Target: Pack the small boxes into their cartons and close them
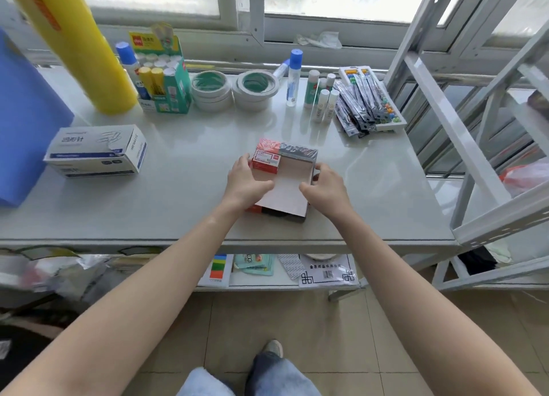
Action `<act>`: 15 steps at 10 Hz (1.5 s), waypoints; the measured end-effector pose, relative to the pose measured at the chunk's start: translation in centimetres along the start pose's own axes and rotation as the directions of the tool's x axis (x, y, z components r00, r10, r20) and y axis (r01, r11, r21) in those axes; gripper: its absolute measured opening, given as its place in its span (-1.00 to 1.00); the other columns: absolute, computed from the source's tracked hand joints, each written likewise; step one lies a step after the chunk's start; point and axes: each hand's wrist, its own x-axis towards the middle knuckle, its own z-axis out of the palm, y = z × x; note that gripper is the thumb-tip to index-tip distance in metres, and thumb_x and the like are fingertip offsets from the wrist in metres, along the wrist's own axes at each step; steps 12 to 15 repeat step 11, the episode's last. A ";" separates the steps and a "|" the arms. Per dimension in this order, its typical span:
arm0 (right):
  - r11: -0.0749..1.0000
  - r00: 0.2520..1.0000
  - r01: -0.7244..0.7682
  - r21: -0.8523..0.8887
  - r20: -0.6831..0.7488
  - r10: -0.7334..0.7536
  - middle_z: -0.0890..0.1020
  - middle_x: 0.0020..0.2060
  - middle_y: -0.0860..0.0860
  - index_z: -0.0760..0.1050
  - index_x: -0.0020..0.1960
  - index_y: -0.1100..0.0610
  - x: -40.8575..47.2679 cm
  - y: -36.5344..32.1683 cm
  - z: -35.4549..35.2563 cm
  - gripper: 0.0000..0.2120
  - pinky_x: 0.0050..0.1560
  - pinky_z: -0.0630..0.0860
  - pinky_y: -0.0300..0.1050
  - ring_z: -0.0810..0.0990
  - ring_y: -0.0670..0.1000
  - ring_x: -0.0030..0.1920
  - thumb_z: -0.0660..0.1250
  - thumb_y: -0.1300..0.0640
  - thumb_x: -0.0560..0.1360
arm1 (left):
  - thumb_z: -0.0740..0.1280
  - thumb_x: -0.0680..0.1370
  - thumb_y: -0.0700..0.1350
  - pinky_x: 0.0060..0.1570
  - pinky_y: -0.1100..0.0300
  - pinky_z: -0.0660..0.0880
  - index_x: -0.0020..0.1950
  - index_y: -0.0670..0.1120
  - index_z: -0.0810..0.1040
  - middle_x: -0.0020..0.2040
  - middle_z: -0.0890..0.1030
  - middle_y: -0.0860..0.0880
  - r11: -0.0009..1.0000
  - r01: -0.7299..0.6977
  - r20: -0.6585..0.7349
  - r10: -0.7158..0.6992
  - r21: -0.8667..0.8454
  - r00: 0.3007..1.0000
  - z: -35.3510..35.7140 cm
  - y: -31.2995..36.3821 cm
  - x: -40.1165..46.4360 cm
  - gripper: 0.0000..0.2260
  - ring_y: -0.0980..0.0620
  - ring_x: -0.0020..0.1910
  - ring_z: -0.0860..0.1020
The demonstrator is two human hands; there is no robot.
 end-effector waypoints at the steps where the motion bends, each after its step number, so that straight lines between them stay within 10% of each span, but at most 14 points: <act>1: 0.998 0.998 0.067 -0.001 0.004 -0.067 0.61 0.07 0.18 0.43 0.22 0.18 0.2 -2.1 1.6 -0.59 0.15 0.48 0.07 0.56 0.21 0.08 0.23 0.28 0.38 | 0.39 0.40 -0.24 0.25 0.31 0.21 0.46 -0.16 0.18 0.44 0.35 -0.09 0.998 0.004 -0.059 -0.007 -0.058 0.998 -2.6 -1.0 -0.4 -0.32 0.00 0.42 0.31; 5: 0.980 0.974 0.201 0.014 0.100 -0.201 0.64 0.02 0.19 0.52 0.18 0.18 0.6 -9.3 8.4 -0.60 0.09 0.53 0.12 0.60 0.23 0.00 0.19 0.33 0.37 | 0.36 0.44 -0.26 0.28 0.29 0.15 0.53 -0.06 -0.03 0.56 0.12 -0.10 0.977 0.102 -0.057 -0.114 -0.190 0.992 -11.6 -6.6 -0.8 -0.22 0.00 0.52 0.15; 15: 0.983 0.977 0.181 -0.035 0.117 -0.176 0.48 0.32 0.19 0.30 0.42 0.18 1.1 -9.3 10.4 -0.48 0.33 0.38 0.00 0.49 0.18 0.27 0.20 0.24 0.46 | 0.35 0.43 -0.33 0.08 0.57 0.21 0.47 -0.10 0.17 0.30 0.36 0.08 0.964 -0.002 -0.016 -0.002 -0.265 1.000 -12.6 -7.9 -0.4 -0.33 0.19 0.29 0.30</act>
